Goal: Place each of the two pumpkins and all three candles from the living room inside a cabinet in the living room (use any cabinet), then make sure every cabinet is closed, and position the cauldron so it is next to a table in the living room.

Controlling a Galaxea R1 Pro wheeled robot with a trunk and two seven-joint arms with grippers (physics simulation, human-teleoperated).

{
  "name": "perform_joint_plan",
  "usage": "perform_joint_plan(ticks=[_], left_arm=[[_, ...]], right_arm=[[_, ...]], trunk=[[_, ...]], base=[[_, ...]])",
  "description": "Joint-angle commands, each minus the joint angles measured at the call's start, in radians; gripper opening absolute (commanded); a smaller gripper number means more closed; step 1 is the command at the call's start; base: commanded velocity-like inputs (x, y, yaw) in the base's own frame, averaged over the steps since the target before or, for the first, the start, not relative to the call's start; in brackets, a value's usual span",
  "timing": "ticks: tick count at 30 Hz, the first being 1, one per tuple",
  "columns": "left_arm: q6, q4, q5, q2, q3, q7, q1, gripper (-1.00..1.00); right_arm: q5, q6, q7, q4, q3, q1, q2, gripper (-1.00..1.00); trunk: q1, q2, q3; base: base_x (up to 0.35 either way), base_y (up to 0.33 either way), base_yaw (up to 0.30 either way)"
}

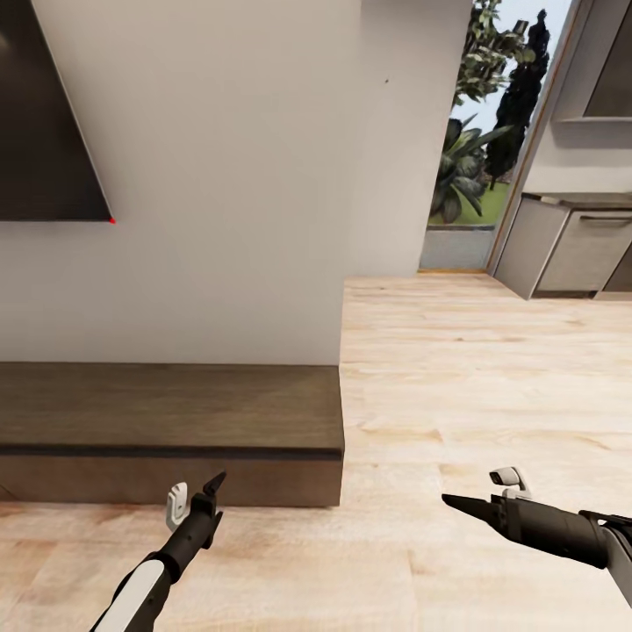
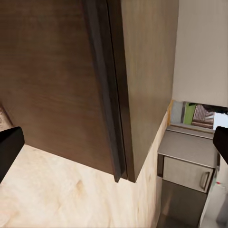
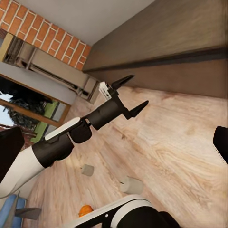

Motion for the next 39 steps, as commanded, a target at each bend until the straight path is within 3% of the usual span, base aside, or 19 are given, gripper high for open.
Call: perform_joint_plan(ticks=[1,27,39], left_arm=[[0.007,0.0,0.01,0.0,0.001,-0.002,0.0,1.0],[0.001,0.019,0.006,-0.001,-0.003,-0.001,-0.005,1.0],[0.001,0.016,0.007,0.001,-0.003,-0.002,-0.005,1.0]], right_arm=[[-0.003,0.006,-0.001,0.0,0.0,0.0,0.0,1.0],[-0.002,0.003,-0.01,-0.009,0.003,0.0,0.0,1.0],[-0.002,0.002,-0.01,-0.01,0.005,0.0,0.0,1.0]], trunk=[[0.004,-0.008,-0.004],[0.103,-0.19,-0.086],[0.103,-0.19,-0.086]], base=[[0.0,0.0,0.0],[0.0,0.0,0.0],[0.0,0.0,0.0]])
